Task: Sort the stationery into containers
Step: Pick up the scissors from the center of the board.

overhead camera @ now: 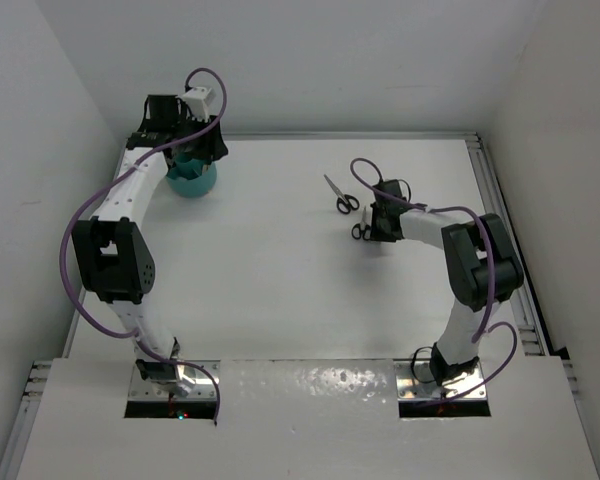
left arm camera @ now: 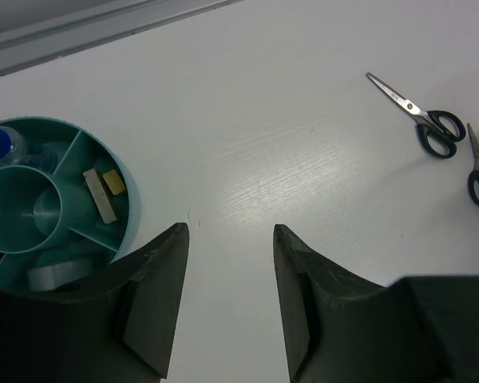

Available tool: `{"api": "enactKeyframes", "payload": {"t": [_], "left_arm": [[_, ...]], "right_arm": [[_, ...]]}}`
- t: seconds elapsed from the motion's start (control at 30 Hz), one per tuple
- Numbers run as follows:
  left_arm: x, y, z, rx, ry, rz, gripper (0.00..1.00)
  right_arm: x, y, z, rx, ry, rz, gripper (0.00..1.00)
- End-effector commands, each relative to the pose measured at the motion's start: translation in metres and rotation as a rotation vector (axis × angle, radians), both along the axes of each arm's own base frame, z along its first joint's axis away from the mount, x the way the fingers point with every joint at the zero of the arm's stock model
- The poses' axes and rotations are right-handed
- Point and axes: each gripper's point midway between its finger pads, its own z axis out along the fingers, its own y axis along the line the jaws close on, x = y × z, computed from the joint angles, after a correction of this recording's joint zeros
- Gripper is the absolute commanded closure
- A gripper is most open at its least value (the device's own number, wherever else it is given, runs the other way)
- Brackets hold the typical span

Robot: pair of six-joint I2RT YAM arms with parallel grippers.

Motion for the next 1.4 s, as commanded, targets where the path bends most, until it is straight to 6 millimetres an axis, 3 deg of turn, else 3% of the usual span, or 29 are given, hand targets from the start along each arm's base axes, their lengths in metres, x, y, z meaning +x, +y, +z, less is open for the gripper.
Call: {"api": "enactKeyframes", "payload": {"t": [0.0,0.23,0.37,1.03,1.07,1.13,1.23,1.37], "left_arm": [[-0.002,0.002,0.034,-0.014,-0.090,-0.002,0.55],[-0.001,0.001,0.032,-0.024,-0.084,-0.002,0.55],[-0.001,0.001,0.033,-0.028,-0.085,-0.001,0.55],[-0.001,0.000,0.036,-0.026,-0.090,-0.006,0.55],[0.000,0.012,0.036,-0.024,-0.092,0.019,0.55],[0.000,0.013,0.037,-0.021,-0.094,0.020,0.55],[-0.001,0.015,0.038,-0.022,-0.093,0.023,0.55],[-0.002,0.014,0.037,-0.023,-0.090,0.017,0.55]], "right_arm": [[0.012,0.009,0.011,0.036,-0.040,-0.008,0.78],[0.032,0.015,0.055,0.047,-0.169,0.002,0.78],[0.041,0.020,0.066,0.059,-0.199,0.000,0.78],[0.016,0.016,-0.007,0.011,0.045,-0.040,0.78],[0.015,0.013,-0.010,-0.001,0.054,-0.047,0.78],[0.012,0.011,-0.014,-0.011,0.068,-0.058,0.82],[0.011,0.008,-0.015,-0.019,0.068,-0.072,0.98],[0.011,0.012,-0.009,0.023,0.043,-0.065,1.00]]}}
